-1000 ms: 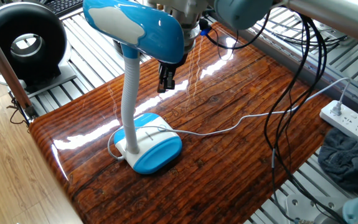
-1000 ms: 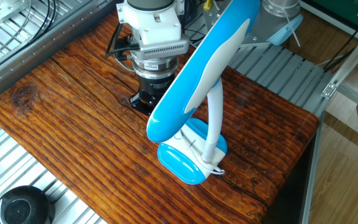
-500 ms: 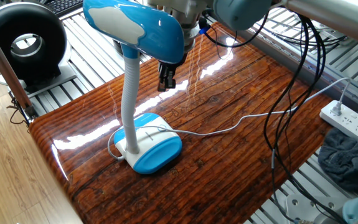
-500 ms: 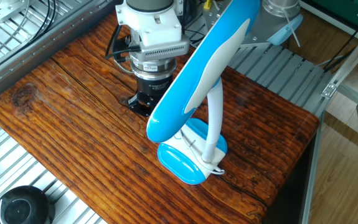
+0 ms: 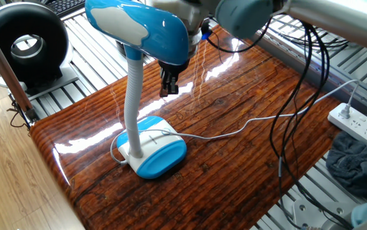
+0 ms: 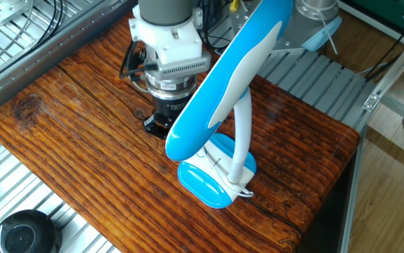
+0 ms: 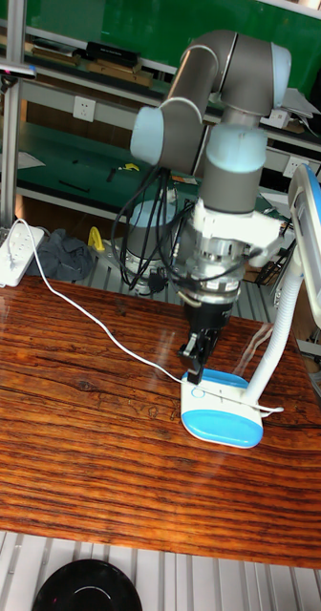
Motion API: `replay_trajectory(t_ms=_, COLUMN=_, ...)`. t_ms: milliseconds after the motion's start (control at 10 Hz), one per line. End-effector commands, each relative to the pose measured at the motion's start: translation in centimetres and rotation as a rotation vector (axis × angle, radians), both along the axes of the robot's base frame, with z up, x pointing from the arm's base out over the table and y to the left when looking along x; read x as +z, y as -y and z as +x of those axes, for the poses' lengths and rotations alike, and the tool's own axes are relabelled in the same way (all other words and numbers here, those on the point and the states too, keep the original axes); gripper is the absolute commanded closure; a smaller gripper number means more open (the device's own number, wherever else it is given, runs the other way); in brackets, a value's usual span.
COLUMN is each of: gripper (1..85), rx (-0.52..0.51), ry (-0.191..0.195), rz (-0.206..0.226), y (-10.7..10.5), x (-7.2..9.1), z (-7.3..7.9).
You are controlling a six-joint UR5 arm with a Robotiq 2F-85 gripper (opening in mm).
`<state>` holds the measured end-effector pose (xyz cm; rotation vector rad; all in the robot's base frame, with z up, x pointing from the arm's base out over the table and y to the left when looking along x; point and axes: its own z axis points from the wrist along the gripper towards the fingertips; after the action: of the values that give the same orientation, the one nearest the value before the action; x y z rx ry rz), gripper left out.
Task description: Turn on the desk lamp by pressing the button
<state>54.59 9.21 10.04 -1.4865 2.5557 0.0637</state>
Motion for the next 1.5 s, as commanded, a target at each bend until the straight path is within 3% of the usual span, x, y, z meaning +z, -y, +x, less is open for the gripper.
replay_trajectory(t_ms=0, gripper=84.7, rx=0.041, ry=-0.042, rz=-0.014, y=0.2, x=-2.1, z=-0.7)
replay_trajectory(t_ms=200, gripper=84.7, rx=0.047, ry=-0.065, rz=-0.008, y=-0.2, x=-3.1, z=-1.2)
replay_trajectory(t_ms=700, gripper=84.7, rx=0.077, ry=-0.088, rz=0.068, y=-2.0, x=-6.7, z=-2.7)
replay_trajectory(t_ms=1200, gripper=84.7, rx=0.024, ry=-0.124, rz=0.102, y=-3.0, x=-6.1, z=-4.2)
replay_trajectory(t_ms=1400, gripper=84.7, rx=0.010, ry=-0.127, rz=0.115, y=-3.3, x=-6.0, z=-4.2)
